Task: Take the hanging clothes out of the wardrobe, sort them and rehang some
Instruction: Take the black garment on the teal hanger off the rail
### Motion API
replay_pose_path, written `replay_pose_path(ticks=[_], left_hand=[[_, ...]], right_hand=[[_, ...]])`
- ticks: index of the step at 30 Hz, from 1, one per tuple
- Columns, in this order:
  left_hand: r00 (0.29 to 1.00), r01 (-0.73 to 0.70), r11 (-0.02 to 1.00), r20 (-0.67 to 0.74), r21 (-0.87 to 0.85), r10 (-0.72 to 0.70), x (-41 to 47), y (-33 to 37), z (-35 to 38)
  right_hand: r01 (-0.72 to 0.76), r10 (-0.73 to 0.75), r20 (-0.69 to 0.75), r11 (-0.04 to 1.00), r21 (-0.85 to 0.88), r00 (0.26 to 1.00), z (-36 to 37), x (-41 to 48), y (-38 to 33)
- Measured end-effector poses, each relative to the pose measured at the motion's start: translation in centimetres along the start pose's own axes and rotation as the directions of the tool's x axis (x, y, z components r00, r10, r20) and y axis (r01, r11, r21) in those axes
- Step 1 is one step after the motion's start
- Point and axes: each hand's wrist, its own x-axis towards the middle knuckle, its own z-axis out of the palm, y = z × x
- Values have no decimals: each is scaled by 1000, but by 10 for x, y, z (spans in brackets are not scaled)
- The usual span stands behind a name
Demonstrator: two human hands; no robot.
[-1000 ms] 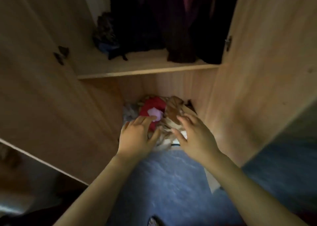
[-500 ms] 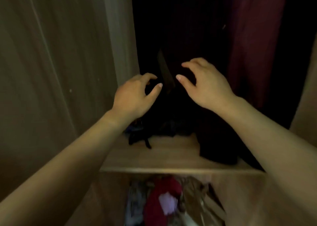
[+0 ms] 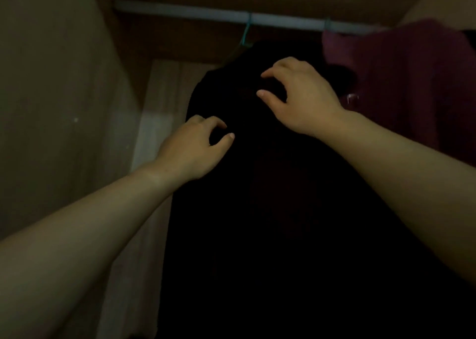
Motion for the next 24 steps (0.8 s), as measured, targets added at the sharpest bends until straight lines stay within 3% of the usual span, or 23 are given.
replay_pose_path(ticks=[6,9,13,19,24], left_hand=[[999,-26,994,-36,-105,22,83,-20,25],[997,-30,982,-74,-185,16,118,-32,41],[997,-38,970,-67,-240,23,143,-47,57],[985,-124,960,-151,-253,87,156,-63,70],[967,-179,952,-222,-248,125,168,-63,59]], right_hand=[[-61,51,-47,964,-258,998,21,86,44],[-147,164,22,930,-336,986,24,118,56],[-206,261,157,932,-299,953,23,140,67],[-342,347,56,936,-81,936,30,146,76],[-422,419,-59,902,-87,906,11,159,87]])
